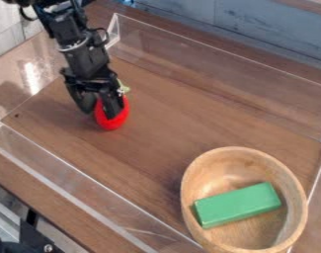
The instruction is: Move the red object to the right side of the table
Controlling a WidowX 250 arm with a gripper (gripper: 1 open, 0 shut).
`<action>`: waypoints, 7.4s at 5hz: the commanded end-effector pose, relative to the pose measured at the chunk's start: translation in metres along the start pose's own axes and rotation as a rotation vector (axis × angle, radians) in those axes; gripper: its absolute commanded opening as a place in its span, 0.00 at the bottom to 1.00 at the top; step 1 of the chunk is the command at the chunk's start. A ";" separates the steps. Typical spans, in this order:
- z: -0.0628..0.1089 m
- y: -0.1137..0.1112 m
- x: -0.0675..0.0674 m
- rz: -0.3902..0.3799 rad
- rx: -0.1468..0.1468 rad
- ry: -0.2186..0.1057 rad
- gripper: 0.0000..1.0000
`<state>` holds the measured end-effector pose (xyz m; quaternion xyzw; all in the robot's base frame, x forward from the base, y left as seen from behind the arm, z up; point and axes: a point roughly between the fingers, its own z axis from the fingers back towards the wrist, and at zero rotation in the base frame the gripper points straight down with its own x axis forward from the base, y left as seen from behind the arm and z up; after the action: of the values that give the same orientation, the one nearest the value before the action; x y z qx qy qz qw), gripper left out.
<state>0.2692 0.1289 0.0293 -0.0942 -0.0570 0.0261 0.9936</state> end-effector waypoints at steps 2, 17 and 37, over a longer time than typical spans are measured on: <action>0.036 0.013 0.019 -0.028 0.022 -0.022 1.00; -0.019 -0.209 0.070 -0.277 0.060 -0.068 0.00; 0.027 -0.169 0.073 -0.179 0.068 -0.146 1.00</action>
<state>0.3365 -0.0264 0.0806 -0.0546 -0.1102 -0.0514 0.9911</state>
